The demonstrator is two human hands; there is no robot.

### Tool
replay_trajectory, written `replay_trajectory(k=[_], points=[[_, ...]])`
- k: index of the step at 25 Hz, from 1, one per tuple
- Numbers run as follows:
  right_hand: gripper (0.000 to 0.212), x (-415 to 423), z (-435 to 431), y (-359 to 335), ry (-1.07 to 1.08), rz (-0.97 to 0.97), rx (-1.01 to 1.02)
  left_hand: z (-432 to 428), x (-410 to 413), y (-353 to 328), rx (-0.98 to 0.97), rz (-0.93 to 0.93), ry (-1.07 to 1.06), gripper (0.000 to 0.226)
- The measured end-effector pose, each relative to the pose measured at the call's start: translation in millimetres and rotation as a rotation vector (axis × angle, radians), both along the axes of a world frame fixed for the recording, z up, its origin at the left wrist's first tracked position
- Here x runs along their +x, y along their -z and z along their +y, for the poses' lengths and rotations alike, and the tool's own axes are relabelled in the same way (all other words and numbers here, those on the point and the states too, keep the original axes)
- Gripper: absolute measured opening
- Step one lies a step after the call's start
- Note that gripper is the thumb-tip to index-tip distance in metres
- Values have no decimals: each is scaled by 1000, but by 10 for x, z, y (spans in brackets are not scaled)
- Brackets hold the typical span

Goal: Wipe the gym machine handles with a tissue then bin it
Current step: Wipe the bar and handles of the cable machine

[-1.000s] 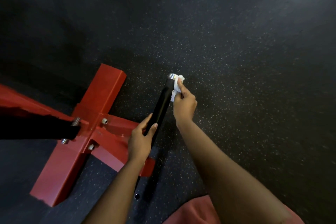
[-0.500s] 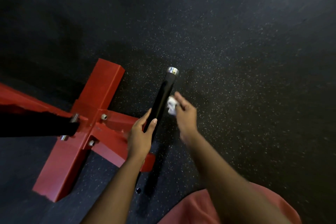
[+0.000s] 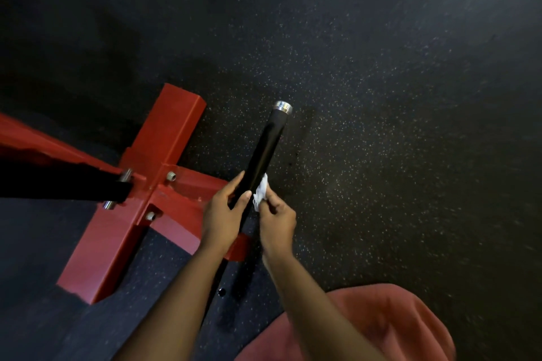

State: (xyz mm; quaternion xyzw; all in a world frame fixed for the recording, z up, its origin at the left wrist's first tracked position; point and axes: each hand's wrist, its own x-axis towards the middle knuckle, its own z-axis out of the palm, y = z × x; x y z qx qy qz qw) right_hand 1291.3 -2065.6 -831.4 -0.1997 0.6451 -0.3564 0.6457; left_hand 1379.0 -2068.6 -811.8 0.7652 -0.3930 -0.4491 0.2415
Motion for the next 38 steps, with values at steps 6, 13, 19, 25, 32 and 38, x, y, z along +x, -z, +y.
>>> replay_trajectory(k=[6, 13, 19, 25, 32, 38], points=[[36, -452, -623, -160, -81, 389, -225, 129, 42, -32, -12, -92, 40, 48], [51, -81, -710, -10, -553, 866, -555, 152, 64, -9, -70, -92, 57, 45], [46, -249, -153, -89, -824, 838, -691, 120, 63, -43, -41, -108, 66, 48], [43, -326, -983, -213, -718, 923, -704, 124, 76, 17, -73, -116, 67, 46], [42, -121, -325, -55, -962, 1016, -822, 323, 46, -135, -149, -116, 0, 41], [32, -168, 225, -416, -803, 824, -772, 971, 344, -453, -44, -141, -209, 34]])
